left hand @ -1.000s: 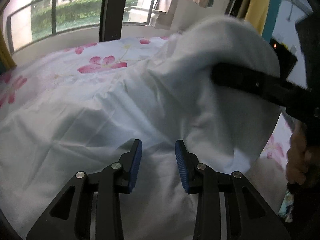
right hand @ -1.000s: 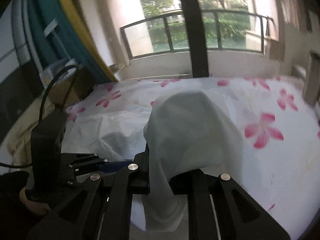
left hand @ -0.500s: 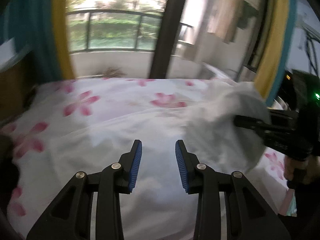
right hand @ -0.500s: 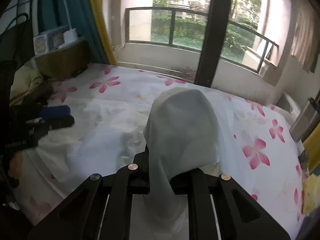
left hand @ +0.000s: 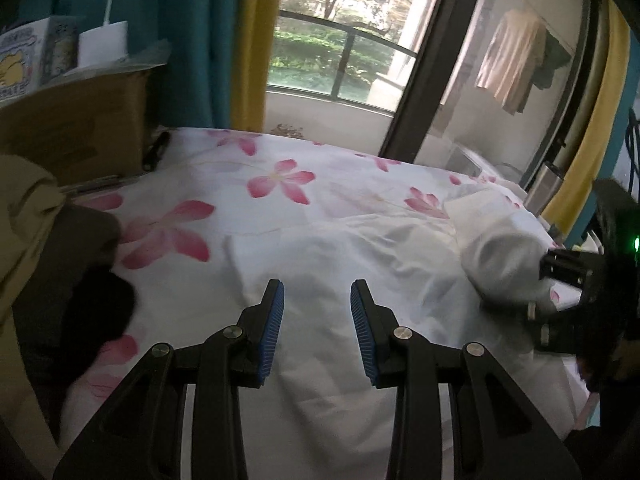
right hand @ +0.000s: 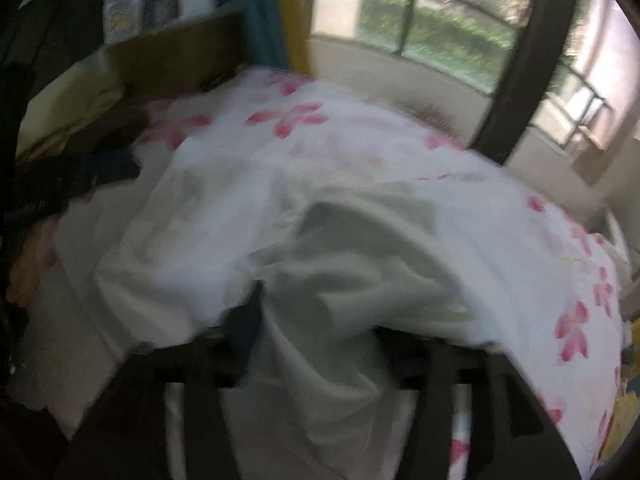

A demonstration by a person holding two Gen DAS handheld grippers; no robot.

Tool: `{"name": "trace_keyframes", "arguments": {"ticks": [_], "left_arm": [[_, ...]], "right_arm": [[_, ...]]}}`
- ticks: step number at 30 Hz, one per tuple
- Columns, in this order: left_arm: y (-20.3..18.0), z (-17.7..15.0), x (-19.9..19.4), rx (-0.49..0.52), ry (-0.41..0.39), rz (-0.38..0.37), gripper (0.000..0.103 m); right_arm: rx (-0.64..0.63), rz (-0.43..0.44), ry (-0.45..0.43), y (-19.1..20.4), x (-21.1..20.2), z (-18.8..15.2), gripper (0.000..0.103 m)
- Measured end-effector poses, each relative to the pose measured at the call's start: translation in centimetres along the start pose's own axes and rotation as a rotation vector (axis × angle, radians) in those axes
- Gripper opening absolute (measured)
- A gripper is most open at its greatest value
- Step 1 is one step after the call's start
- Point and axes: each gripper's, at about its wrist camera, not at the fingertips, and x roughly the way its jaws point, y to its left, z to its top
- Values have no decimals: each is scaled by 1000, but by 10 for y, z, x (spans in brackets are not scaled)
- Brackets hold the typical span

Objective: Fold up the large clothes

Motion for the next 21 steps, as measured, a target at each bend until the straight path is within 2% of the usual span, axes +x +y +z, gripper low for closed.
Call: {"name": "trace_keyframes", "arguments": {"ticks": [2,3,8,11,16,19,21], "left_arm": [[8,0,-1,-6,-2,7,36],[12,0,-3,-9,-3,13,36],[27,-3,-11,-32,-4,31,36],[34,-5,-18,-33,-5,56,36],[44,-9,-26,-33,7,90,36],[51,-10,-33,-46,6,103,36],[54,-12,-39,-52,1,130,36]], "right_arm": [[-31,22,5,15,4,0,84],[-41,35,4,20,5,0,86],[-74,129,-1,41,11,4,87],[-154,173,10,60,12,4,88],[-298,322,69,94,19,-3,88],[-292,434,69,104,15,-5,88],[-270,465,42,105,6,-2,87]]}}
